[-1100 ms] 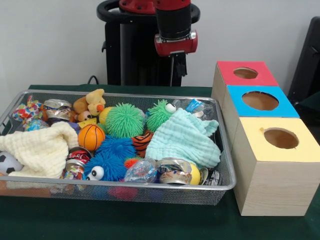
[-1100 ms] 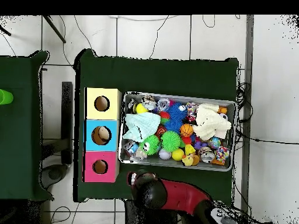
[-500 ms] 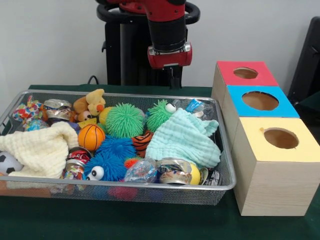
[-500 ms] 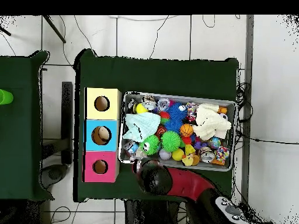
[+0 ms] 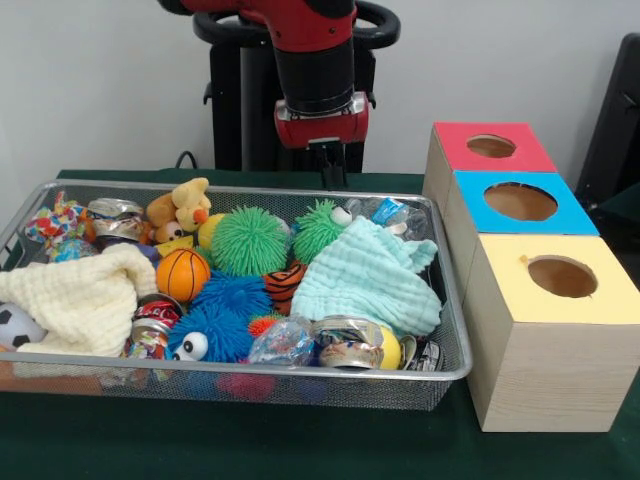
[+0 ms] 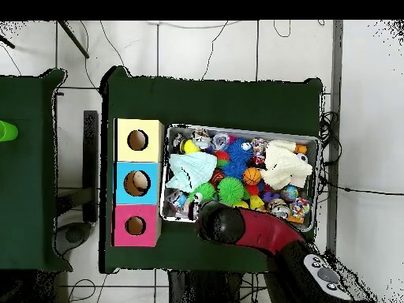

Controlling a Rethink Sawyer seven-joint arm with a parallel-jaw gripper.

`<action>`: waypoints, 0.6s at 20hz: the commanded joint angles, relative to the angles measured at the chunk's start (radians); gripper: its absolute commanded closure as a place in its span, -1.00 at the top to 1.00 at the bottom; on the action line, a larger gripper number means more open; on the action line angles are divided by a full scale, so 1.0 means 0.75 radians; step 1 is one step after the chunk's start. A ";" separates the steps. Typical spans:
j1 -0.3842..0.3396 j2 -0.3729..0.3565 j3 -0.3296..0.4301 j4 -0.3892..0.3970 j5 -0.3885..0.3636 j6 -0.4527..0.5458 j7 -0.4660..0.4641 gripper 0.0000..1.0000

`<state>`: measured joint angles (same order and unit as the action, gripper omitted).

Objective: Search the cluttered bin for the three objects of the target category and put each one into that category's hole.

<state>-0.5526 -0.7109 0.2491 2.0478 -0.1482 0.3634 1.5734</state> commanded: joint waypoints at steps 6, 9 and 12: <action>-0.087 -0.071 0.157 -0.159 0.020 0.234 -0.005 -1.00; -0.095 -0.088 0.156 -0.140 0.046 0.288 0.026 -1.00; -0.108 -0.078 0.170 -0.124 0.067 0.315 0.037 -1.00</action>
<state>-0.6073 -0.7576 0.2914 2.0176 -0.1435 0.4684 1.5734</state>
